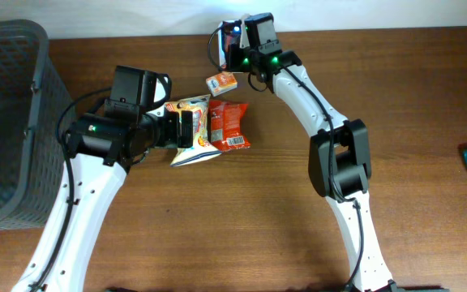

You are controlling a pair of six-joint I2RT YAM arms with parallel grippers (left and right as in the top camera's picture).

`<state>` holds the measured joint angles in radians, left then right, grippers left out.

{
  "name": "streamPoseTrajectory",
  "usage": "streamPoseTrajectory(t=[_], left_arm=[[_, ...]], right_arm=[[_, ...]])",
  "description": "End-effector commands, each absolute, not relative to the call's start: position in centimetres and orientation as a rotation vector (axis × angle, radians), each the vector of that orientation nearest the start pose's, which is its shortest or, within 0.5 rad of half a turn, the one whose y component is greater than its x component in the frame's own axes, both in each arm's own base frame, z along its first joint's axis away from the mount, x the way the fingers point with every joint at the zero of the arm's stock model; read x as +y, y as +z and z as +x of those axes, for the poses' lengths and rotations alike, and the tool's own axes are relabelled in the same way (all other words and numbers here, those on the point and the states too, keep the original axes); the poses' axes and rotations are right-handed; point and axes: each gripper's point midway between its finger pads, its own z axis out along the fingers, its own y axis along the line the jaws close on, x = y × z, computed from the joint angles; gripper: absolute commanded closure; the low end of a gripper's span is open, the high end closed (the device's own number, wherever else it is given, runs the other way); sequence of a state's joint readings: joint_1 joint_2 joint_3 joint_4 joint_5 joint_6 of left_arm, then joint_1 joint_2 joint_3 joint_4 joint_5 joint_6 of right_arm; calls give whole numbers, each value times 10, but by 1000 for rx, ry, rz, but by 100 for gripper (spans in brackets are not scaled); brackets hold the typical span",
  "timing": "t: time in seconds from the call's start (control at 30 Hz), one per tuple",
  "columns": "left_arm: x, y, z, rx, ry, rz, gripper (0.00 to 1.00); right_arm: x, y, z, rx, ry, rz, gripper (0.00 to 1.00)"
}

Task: Scan the item barcode
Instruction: 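Carry the wrench package right and drop it at the table edge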

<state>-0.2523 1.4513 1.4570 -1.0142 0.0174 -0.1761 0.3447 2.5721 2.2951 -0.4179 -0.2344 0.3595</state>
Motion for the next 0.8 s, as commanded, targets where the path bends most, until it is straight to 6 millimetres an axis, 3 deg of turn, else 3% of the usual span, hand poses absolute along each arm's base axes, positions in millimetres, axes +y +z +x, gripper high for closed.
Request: streamPoseTrajectory(t=[0.0,0.1,0.13,0.23,0.3,0.4,0.47,0.5,0.6,0.67,0.77], left_arm=[[-94,231,353,2583,-172,113,1],[-94,231,353,2583,-172,113,1],[-94,231,353,2583,-172,113,1],[-94,231,353,2583,-172,113,1],[-94,231,353,2584,-171,113,1],[-94,231,353,2583,-172,113,1],[-94,231,353,2583,-172,113,1],[-94,231,353,2583,-172,113,1],[-94,231,353,2584,-171,113,1],[-94,231,353,2584,-171,113,1],[-94,231,353,2584,-171,113,1]], right_arm=[[238,150,638,2226,620,-71,96],[200,198,642,2167,597,-17,96],[179,213,642,2155,573,17,96],[122,231,638,2173,519,115,96],[71,223,629,2243,468,220,96],[-2,191,605,2382,373,410,96],[-58,170,581,2463,231,569,96],[-97,158,563,2502,121,677,96],[-169,143,524,2547,-57,878,96],[-212,135,497,2557,-128,1006,96],[-253,123,467,2563,-155,1145,96]])
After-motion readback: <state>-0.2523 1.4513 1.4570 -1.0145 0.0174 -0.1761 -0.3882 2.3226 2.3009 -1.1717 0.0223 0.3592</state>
